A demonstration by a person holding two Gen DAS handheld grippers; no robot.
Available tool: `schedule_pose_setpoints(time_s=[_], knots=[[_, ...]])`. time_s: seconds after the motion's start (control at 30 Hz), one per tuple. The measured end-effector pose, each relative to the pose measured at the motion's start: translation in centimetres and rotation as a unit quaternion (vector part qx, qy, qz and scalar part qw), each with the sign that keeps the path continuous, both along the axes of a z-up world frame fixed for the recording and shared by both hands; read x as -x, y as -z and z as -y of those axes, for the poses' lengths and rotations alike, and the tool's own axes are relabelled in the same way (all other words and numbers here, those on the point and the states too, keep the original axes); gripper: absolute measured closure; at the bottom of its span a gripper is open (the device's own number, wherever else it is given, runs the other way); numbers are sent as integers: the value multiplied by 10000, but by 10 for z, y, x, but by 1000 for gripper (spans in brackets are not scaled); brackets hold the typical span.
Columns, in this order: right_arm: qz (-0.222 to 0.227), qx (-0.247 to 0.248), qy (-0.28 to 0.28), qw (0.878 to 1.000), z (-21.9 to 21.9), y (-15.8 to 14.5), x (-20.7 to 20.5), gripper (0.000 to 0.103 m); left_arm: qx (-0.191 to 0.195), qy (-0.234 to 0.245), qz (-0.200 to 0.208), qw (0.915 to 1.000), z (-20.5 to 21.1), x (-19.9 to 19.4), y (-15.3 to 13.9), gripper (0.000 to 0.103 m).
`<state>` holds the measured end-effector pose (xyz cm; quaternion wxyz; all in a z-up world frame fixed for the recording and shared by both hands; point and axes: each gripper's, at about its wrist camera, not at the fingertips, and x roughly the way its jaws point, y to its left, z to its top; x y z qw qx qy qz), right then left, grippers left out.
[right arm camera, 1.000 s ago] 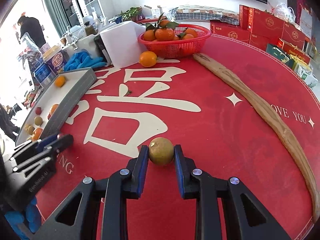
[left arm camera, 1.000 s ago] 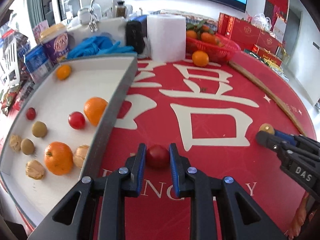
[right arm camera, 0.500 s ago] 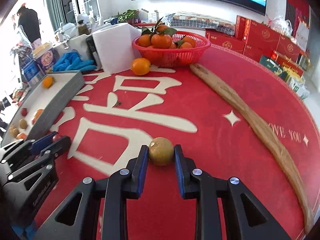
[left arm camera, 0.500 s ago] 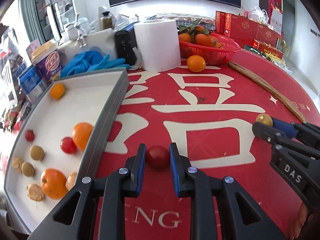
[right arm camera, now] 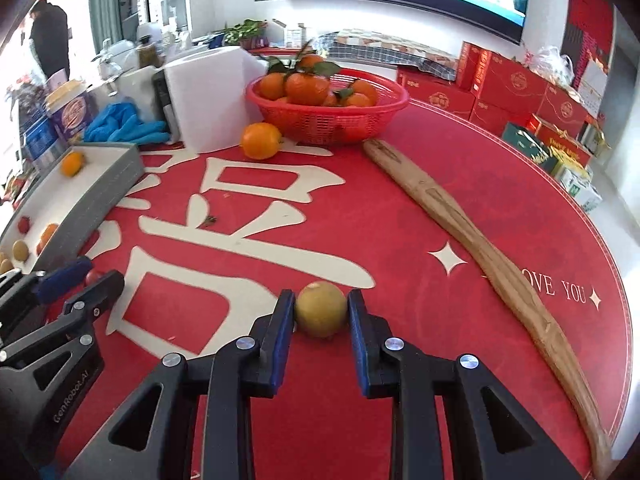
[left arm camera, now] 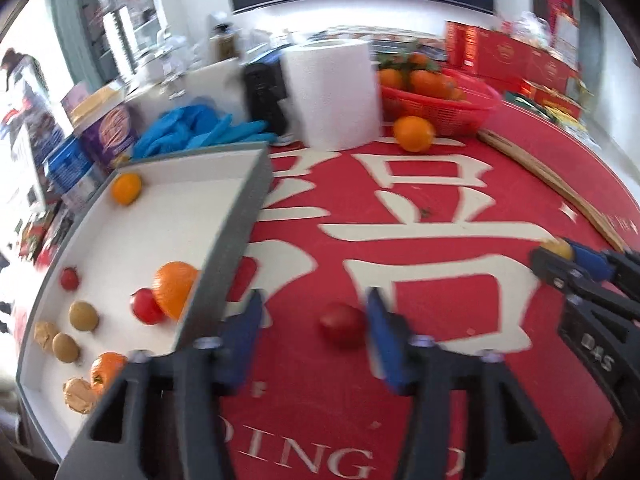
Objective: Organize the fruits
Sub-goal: 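Open both grippers, setting the tomato and kiwi down on the tablecloth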
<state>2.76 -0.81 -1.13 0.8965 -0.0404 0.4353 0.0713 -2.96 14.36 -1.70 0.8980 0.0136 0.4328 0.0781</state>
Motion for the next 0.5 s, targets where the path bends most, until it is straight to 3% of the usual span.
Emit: schedule_pose_setpoints(time_s=[0.03, 0.07, 0.1, 0.13, 0.17, 0.23, 0.3, 0.37, 0.5], knots=[[5, 20, -13, 10000, 0, 0, 0, 75, 147, -75, -27, 9999, -6, -2, 1, 29], [33, 144, 5, 9999, -2, 0, 1, 66, 268, 25, -24, 9996, -8, -3, 1, 20], [63, 297, 95, 9995, -2, 0, 1, 58, 224, 146, -81, 9996, -5, -4, 2, 18], [48, 307, 114, 9995, -2, 0, 1, 41, 195, 173, -58, 9996, -2, -3, 2, 17], [-25, 185, 66, 9998, 0, 2, -1, 35, 238, 215, -80, 9995, 1, -2, 2, 16], [-69, 61, 69, 9999, 5, 2, -2, 35, 406, 271, -112, 9987, 1, -3, 3, 14], [-91, 42, 96, 9999, 7, 3, -3, 32, 437, 342, -173, 9983, 3, -5, 5, 1], [-177, -7, 244, 9995, 13, 5, -6, 13, 426, 378, -212, 9982, 6, -4, 6, 1], [-309, 0, 373, 9988, 20, 8, -10, 1, 422, 375, -214, 9982, 6, -4, 5, 1]])
